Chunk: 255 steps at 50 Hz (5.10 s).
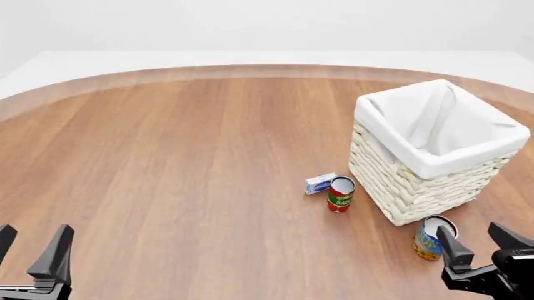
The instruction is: Pick up the alphabet soup and the cream cheese box, and put them in the basket.
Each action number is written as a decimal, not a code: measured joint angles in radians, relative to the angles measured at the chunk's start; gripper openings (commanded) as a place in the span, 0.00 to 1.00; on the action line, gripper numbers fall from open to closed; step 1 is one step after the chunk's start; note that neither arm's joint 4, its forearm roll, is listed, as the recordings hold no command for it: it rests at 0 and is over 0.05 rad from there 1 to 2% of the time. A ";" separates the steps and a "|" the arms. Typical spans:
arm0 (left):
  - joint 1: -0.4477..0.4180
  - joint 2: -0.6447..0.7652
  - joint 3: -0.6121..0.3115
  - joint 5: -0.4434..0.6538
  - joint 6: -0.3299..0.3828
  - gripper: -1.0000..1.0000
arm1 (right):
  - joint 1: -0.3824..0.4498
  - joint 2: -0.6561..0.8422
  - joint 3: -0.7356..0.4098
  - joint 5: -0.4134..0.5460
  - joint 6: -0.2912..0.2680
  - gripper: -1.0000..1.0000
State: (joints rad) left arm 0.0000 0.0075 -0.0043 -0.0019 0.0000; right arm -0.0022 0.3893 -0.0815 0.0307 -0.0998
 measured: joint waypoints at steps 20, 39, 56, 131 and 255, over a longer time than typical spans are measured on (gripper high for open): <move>0.000 0.000 0.000 0.000 0.000 1.00 | -0.020 0.103 0.035 -0.075 -0.015 1.00; 0.000 0.000 0.000 0.000 0.000 1.00 | -0.052 0.187 0.070 -0.159 -0.016 1.00; 0.000 0.000 0.000 0.000 0.000 1.00 | -0.077 0.284 0.079 -0.233 -0.012 1.00; 0.000 0.000 0.000 0.000 0.000 1.00 | -0.097 0.744 0.081 -0.624 -0.003 1.00; 0.000 0.000 0.000 0.000 0.000 1.00 | -0.132 0.360 0.081 -0.362 0.017 0.00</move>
State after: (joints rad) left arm 0.0000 0.0075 -0.0043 -0.0019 0.0000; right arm -0.1345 0.7494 0.0000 -0.3313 -0.0833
